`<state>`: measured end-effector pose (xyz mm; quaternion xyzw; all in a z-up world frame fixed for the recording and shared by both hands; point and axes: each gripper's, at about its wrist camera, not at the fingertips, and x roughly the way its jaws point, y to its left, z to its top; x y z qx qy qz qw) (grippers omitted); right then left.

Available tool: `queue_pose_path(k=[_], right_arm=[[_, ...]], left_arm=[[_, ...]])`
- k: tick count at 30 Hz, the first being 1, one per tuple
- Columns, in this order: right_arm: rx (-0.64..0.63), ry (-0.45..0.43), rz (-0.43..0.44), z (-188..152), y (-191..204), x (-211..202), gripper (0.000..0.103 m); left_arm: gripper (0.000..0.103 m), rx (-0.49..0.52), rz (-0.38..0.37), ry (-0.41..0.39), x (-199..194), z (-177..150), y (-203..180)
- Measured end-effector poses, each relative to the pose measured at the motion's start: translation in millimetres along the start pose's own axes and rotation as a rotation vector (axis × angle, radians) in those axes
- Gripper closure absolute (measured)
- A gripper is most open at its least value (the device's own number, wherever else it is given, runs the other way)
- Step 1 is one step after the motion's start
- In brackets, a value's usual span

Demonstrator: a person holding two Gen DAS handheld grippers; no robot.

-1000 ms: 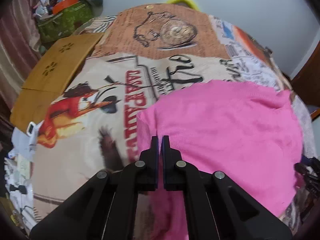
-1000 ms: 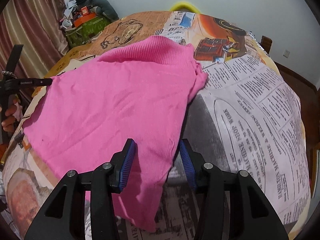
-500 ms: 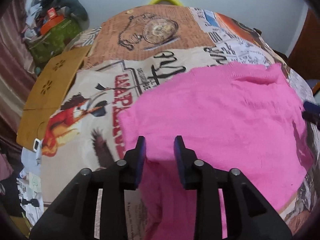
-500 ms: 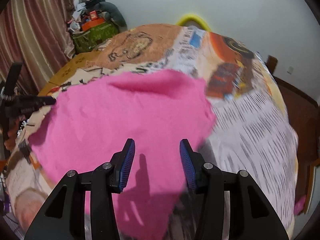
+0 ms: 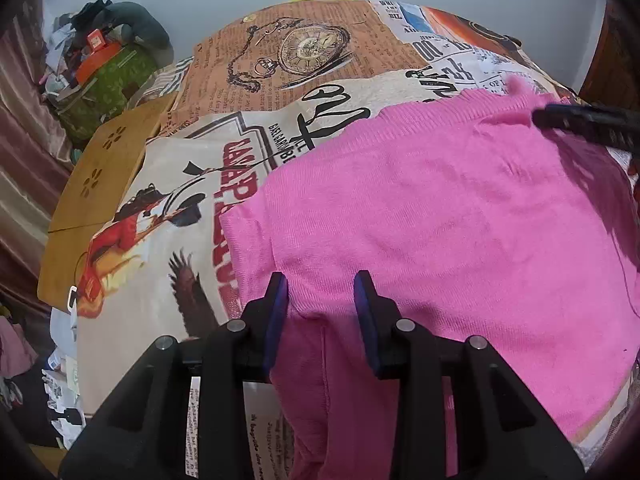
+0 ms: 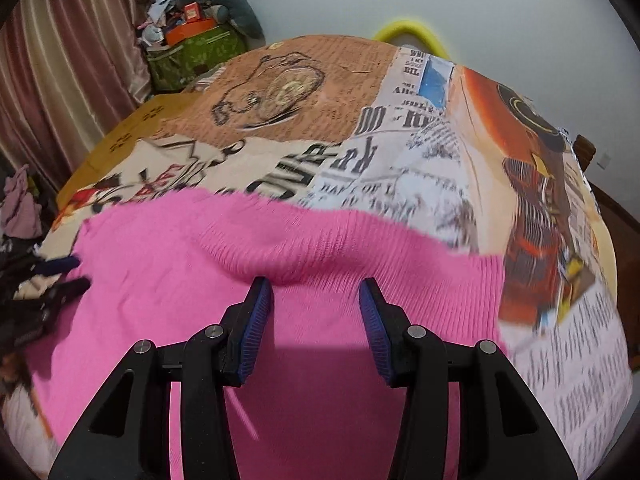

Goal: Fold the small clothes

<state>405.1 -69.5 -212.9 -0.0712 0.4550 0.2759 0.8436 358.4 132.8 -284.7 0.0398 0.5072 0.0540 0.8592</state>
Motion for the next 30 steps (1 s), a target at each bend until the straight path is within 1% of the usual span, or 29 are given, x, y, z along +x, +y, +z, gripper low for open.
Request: queue_pose_path(k=[3, 4, 7, 10, 12, 14, 17, 20, 22, 25, 28, 30], right_arm=[[0.042, -0.045, -0.079, 6.0, -9.2, -6.6, 0.060], [0.058, -0.060, -0.083, 5.7, -13.2, -11.9, 0.060], [0.112, -0.089, -0.047, -1.2, -23.2, -32.2, 0.060], [0.109, -0.097, -0.020, -14.8, -23.4, -54.5, 0.060], [0.095, -0.093, -0.014, -27.7, -22.4, -68.8, 0.060], [0.084, -0.075, -0.020, -44.2, -20.8, -81.6, 0.056], [0.074, -0.049, -0.037, -68.7, -20.4, -95.9, 0.056], [0.093, -0.021, -0.057, -95.2, -22.7, -107.7, 0.056], [0.135, -0.004, -0.039, -113.5, -24.0, -114.1, 0.056], [0.193, 0.017, -0.010, -132.2, -24.7, -117.6, 0.056], [0.247, 0.037, 0.024, -145.5, -24.1, -114.9, 0.055], [0.274, 0.052, 0.046, -148.6, -23.0, -110.4, 0.056]], left_arm=[[0.068, -0.018, -0.016, 0.002, 0.3, -0.1, 3.4], [0.068, -0.022, -0.019, 0.003, 0.1, -0.1, 4.0], [0.068, -0.036, -0.026, 0.008, -1.9, 0.0, 5.6], [0.066, -0.061, -0.039, 0.017, -8.4, -1.8, 9.7], [0.063, -0.082, -0.045, 0.015, -15.4, -5.2, 15.1], [0.058, -0.098, -0.040, 0.012, -21.6, -8.5, 20.7], [0.052, -0.126, -0.038, 0.010, -33.1, -16.5, 32.1], [0.051, -0.149, -0.033, 0.022, -41.8, -25.9, 41.8], [0.050, -0.158, -0.034, 0.034, -46.4, -34.3, 45.1], [0.049, -0.162, -0.048, 0.051, -51.3, -48.0, 44.5], [0.049, -0.160, -0.059, 0.067, -55.5, -61.1, 39.6], [0.049, -0.152, -0.060, 0.078, -57.5, -68.3, 36.5]])
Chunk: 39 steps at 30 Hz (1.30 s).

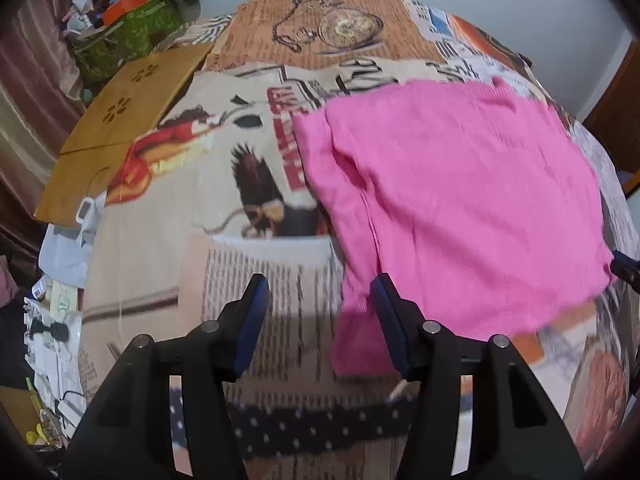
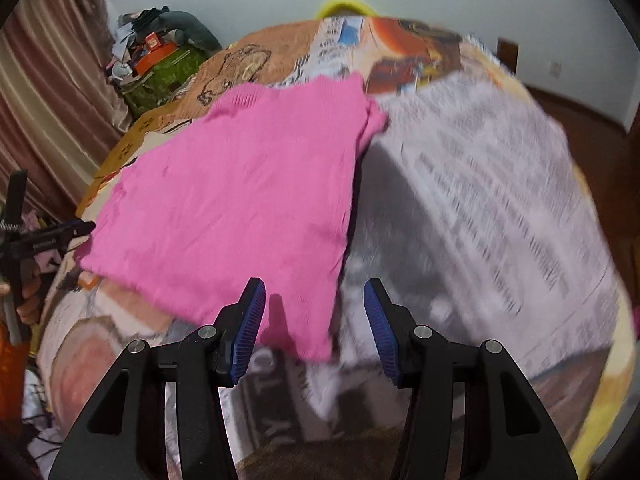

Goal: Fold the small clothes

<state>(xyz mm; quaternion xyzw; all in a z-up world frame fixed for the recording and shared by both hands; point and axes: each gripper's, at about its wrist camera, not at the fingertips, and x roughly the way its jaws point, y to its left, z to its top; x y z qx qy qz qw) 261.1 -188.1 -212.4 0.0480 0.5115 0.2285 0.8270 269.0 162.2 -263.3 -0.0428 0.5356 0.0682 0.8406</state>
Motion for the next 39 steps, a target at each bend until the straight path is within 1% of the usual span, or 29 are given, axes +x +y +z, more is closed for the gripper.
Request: queue_pose_path(k=[3, 5, 7, 9, 10, 11, 12, 13, 14, 16, 19, 21, 25, 29, 32, 35, 39], right_arm=[[-0.010, 0.019, -0.009, -1.5, 5.7, 8.2, 0.056], [-0.030, 0.037, 0.006, -1.2, 10.3, 14.6, 0.053], [-0.051, 0.047, 0.002, -0.7, 13.4, 17.4, 0.053], [-0.067, 0.050, 0.011, -0.3, 15.6, 19.0, 0.056], [-0.068, 0.050, 0.014, -0.1, 15.3, 19.4, 0.060], [-0.065, 0.048, 0.017, -0.7, 13.9, 18.9, 0.071], [-0.058, 0.046, 0.018, -2.4, 12.3, 18.5, 0.078], [-0.048, 0.046, 0.025, -2.7, 10.1, 18.4, 0.092], [-0.039, 0.043, 0.034, -4.4, 8.3, 18.0, 0.094], [-0.041, 0.024, 0.012, -5.9, 7.3, 14.3, 0.095], [-0.075, -0.019, -0.020, -5.6, 7.6, 5.5, 0.096], [-0.103, -0.035, -0.044, -2.8, 6.4, 1.0, 0.096], [-0.128, -0.041, -0.083, 5.2, -1.4, -0.6, 0.096], [-0.112, -0.056, -0.120, 12.2, -17.1, -3.5, 0.096], [-0.089, -0.089, -0.165, 19.9, -30.0, -8.0, 0.096], [-0.075, -0.100, -0.208, 32.2, -43.9, -5.0, 0.096], [-0.075, -0.123, -0.234, 47.9, -51.4, -3.9, 0.096]], left_arm=[[0.048, 0.010, 0.019, -0.002, -5.9, -8.5, -1.0], [0.045, 0.004, 0.022, -0.008, -11.3, -11.7, 1.0], [0.044, -0.007, 0.026, -0.011, -15.9, -13.3, 3.3], [0.043, -0.019, 0.029, -0.015, -18.9, -14.5, 5.6], [0.042, -0.027, 0.032, -0.018, -19.9, -15.0, 6.7], [0.040, -0.031, 0.037, -0.021, -20.6, -15.0, 7.1], [0.039, -0.035, 0.043, -0.024, -21.1, -15.1, 7.5], [0.037, -0.037, 0.045, -0.025, -21.1, -14.7, 7.6], [0.036, -0.040, 0.045, -0.026, -21.3, -14.3, 7.5], [0.034, -0.041, 0.045, -0.027, -21.9, -12.2, 7.8], [0.029, -0.039, 0.056, -0.036, -22.6, -7.0, 9.0], [0.028, -0.039, 0.060, -0.041, -22.5, -1.7, 9.7], [0.028, -0.029, 0.070, -0.057, -21.8, 16.8, 9.3], [0.026, -0.017, 0.061, -0.077, -17.9, 40.3, 4.9], [0.024, -0.003, 0.044, -0.075, -7.1, 59.8, -1.7], [0.024, 0.018, 0.029, -0.050, 12.0, 78.3, -9.6], [0.024, 0.042, -0.008, -0.017, 38.2, 98.0, -24.1]])
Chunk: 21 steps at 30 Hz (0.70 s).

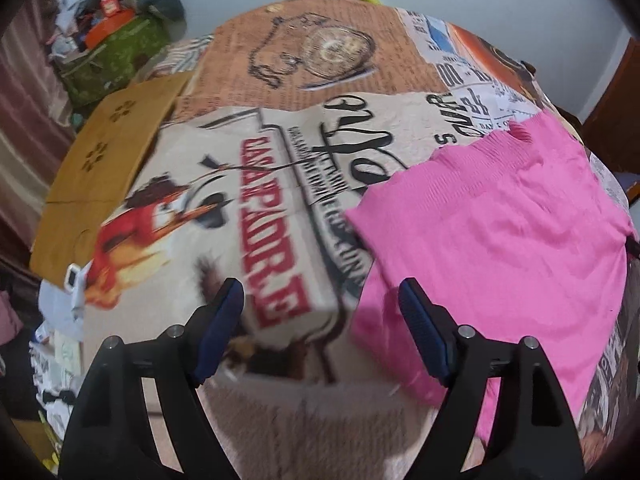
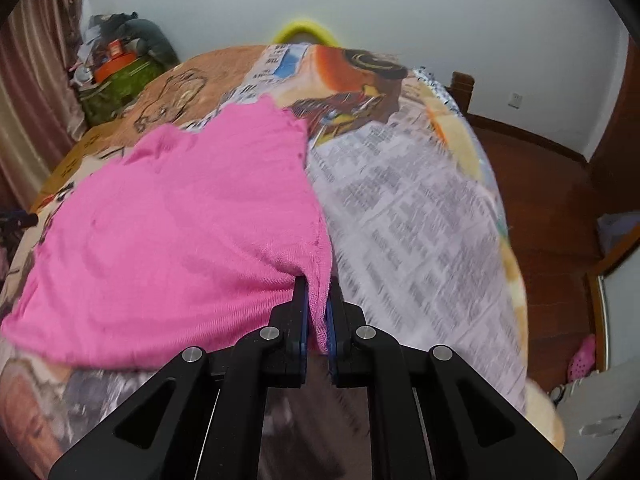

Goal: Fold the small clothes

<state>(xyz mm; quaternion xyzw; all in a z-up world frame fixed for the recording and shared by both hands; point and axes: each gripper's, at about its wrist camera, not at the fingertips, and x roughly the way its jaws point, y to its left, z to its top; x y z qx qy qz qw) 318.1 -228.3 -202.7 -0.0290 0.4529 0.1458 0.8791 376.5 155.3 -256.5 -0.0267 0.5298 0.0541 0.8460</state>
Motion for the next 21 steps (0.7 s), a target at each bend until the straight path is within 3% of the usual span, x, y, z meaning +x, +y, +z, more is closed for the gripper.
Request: queue_pose_path(k=[7, 9, 11, 12, 13, 14, 15, 17, 19, 21], right_arm=[[0.017, -0.029, -0.011, 8.6, -7.7, 1.6, 0.095], [0.023, -0.033, -0.005, 7.6, -9.5, -0.2, 0.095], [0.016, -0.035, -0.001, 5.7, -8.6, -4.0, 0.093], [0.014, -0.030, 0.003, 6.2, -8.9, -4.7, 0.092], [0.013, -0.027, 0.005, 4.7, -8.3, -7.5, 0.091], [0.013, -0.027, 0.008, 6.2, -7.9, -8.2, 0.088], [0.016, -0.028, 0.011, 6.6, -7.8, -10.1, 0.086], [0.026, -0.036, 0.020, 5.8, -7.1, -16.4, 0.070], [0.035, -0.054, 0.027, 4.2, -5.2, -23.8, 0.061], [0.041, -0.057, 0.042, 1.9, -2.4, -28.7, 0.059]], left_arm=[[0.026, -0.017, -0.153, 0.083, 39.3, 14.9, -16.7], [0.036, 0.013, -0.154, 0.055, 37.9, 15.2, -24.4], [0.057, 0.021, -0.171, 0.040, 34.2, 15.3, -30.4], [0.063, 0.027, -0.166, 0.034, 33.1, 15.5, -32.5], [0.080, 0.036, -0.169, 0.033, 31.6, 15.2, -34.5], [0.090, 0.040, -0.180, 0.037, 31.0, 14.7, -36.0], [0.090, 0.041, -0.179, 0.035, 29.4, 14.1, -37.4], [0.091, 0.050, -0.145, 0.021, 25.9, 11.9, -39.9], [0.091, 0.048, -0.130, 0.013, 22.4, 7.9, -38.9], [0.091, 0.035, -0.123, 0.010, 20.4, 4.6, -35.3]])
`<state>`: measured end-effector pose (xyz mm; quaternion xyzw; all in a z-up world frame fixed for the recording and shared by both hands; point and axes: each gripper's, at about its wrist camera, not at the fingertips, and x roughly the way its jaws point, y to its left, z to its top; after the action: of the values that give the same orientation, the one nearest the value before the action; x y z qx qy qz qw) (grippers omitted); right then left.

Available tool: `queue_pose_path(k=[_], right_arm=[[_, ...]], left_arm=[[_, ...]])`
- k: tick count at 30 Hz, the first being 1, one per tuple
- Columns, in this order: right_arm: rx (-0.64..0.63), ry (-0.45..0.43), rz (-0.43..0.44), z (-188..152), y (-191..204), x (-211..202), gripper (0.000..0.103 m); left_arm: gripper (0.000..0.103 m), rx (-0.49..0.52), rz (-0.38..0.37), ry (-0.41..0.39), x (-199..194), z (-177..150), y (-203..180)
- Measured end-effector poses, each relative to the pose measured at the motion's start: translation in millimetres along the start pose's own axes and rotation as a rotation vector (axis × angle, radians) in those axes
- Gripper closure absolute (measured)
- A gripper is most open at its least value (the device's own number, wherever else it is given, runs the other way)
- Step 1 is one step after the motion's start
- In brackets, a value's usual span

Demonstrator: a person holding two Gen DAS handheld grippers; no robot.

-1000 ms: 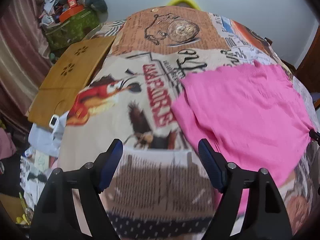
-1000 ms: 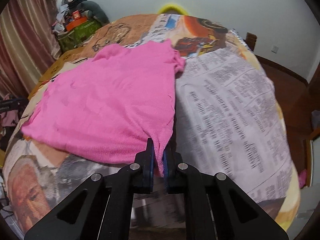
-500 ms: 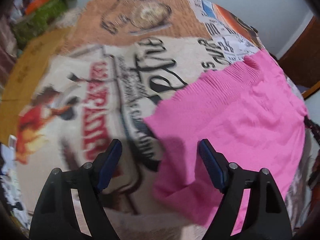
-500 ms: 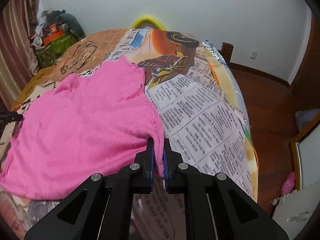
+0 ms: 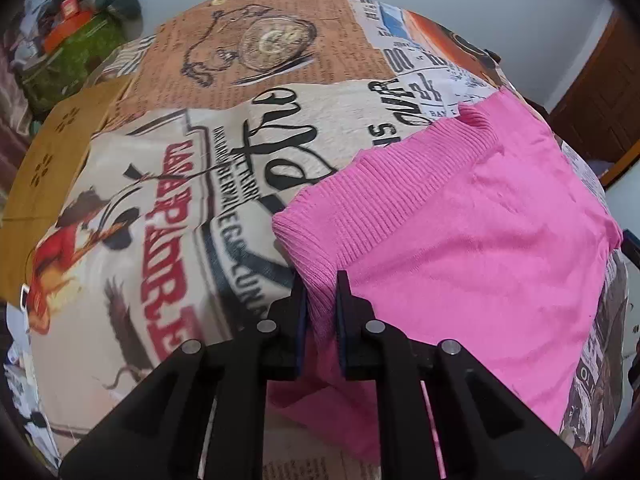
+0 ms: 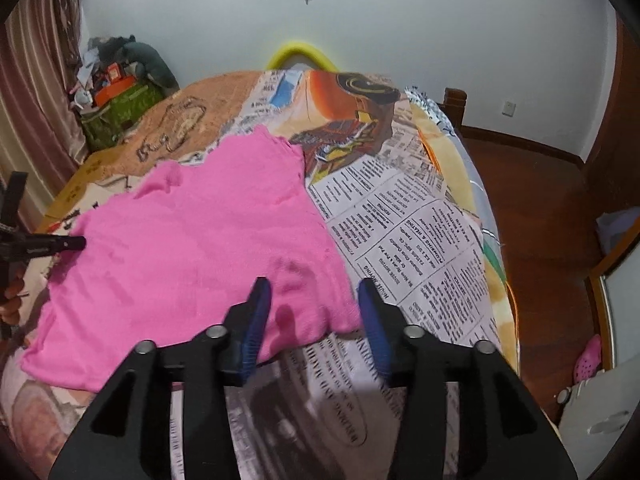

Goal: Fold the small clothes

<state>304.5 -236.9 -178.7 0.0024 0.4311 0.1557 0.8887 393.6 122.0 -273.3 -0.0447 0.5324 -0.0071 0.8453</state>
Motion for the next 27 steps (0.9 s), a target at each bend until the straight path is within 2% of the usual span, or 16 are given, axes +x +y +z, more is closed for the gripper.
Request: queue_pose_path(k=[8, 15, 21, 27], right_arm=[[-0.002, 0.053, 0.054, -14.7, 17.4, 0.1, 0.058], [-0.001, 0.092, 0.117, -24.2, 38.7, 3.1, 0.058], [-0.017, 0.124, 0.184, -31.1, 67.4, 6.2, 0.058], [-0.074, 0.138, 0.217, -39.4, 93.1, 1.3, 0.057]], left_arm=[[0.091, -0.054, 0.065, 0.007, -19.0, -36.6, 26.7], [0.091, -0.049, 0.081, 0.040, -42.0, -88.8, 36.7], [0.092, -0.040, 0.044, 0.054, -61.7, -116.8, 26.9], [0.092, 0.023, -0.022, 0.055, -80.5, -136.2, -4.4]])
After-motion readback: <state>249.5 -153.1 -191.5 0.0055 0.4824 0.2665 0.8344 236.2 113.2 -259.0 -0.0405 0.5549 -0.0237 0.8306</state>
